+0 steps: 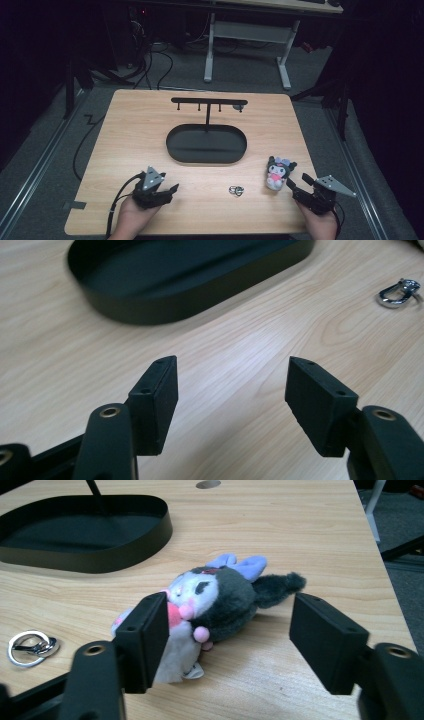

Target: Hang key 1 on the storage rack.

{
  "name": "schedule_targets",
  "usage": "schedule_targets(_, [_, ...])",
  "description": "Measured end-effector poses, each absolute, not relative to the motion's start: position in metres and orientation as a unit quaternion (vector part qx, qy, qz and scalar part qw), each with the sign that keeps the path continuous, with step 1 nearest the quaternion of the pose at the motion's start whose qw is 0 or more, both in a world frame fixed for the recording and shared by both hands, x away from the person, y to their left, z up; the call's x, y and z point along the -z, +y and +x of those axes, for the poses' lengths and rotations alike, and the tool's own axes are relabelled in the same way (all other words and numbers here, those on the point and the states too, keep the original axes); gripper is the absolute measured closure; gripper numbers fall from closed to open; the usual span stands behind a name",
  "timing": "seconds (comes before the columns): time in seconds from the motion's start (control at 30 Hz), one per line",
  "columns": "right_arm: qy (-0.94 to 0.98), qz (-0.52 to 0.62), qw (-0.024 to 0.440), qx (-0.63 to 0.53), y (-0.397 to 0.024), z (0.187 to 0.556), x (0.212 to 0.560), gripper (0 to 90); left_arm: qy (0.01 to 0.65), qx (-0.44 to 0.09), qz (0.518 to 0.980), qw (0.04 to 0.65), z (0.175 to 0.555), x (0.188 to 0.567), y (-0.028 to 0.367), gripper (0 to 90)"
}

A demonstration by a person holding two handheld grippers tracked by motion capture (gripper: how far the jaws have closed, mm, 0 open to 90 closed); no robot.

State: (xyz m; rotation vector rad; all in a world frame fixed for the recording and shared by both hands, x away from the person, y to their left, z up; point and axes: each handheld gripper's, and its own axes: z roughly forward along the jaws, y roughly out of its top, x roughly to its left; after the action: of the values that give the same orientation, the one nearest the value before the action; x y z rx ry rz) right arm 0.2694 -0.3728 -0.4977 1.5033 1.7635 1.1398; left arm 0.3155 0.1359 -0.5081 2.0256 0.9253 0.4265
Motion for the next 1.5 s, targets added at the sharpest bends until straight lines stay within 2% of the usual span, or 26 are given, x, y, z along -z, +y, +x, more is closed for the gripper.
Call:
schedule_targets(0.1, [0.659,0.568,0.285,-0.402,-0.37,0.271,0.499,38.4,0.374,-0.162,0.803,0.436,0.315,0.514,0.146,38.7])
schedule_targets(0.33, [0.66,0.575,0.297,-0.382,-0.371,0.27,0.502,39.4,0.369,-0.158,0.808,0.432,0.322,0.521,0.144,38.4])
schedule_targets(0.47, [0.665,0.568,0.301,-0.379,-0.372,0.267,0.502,44.9,0.38,-0.144,0.8,0.441,0.324,0.52,0.146,38.7])
schedule_targets(0.53, [0.669,0.568,0.301,-0.372,-0.373,0.267,0.502,54.2,0.381,-0.143,0.798,0.444,0.325,0.52,0.147,39.5])
schedule_targets(0.6, [0.674,0.567,0.301,-0.367,-0.374,0.268,0.503,69.5,0.382,-0.152,0.797,0.442,0.326,0.52,0.148,40.7])
schedule_targets(0.63, [0.674,0.567,0.301,-0.367,-0.374,0.268,0.503,69.5,0.382,-0.152,0.797,0.442,0.326,0.52,0.148,40.6])
schedule_targets(0.67, [0.682,0.564,0.294,-0.361,-0.376,0.27,0.504,83.4,0.385,-0.156,0.796,0.439,0.327,0.52,0.15,40.4])
schedule_targets(0.7, [0.682,0.564,0.294,-0.361,-0.376,0.27,0.504,83.4,0.385,-0.156,0.796,0.439,0.327,0.52,0.15,40.1])
schedule_targets(0.73, [0.689,0.561,0.297,-0.349,-0.377,0.274,0.505,90.0,0.387,-0.166,0.797,0.434,0.327,0.521,0.152,39.8])
schedule_targets(1.2, [0.728,0.55,0.277,-0.303,-0.372,0.325,0.517,90.0,0.426,-0.188,0.771,0.435,0.309,0.516,0.189,39.1])
schedule_targets(1.5, [0.752,0.515,0.246,-0.329,-0.358,0.342,0.521,90.0,0.424,-0.199,0.775,0.425,0.294,0.516,0.198,39.1])
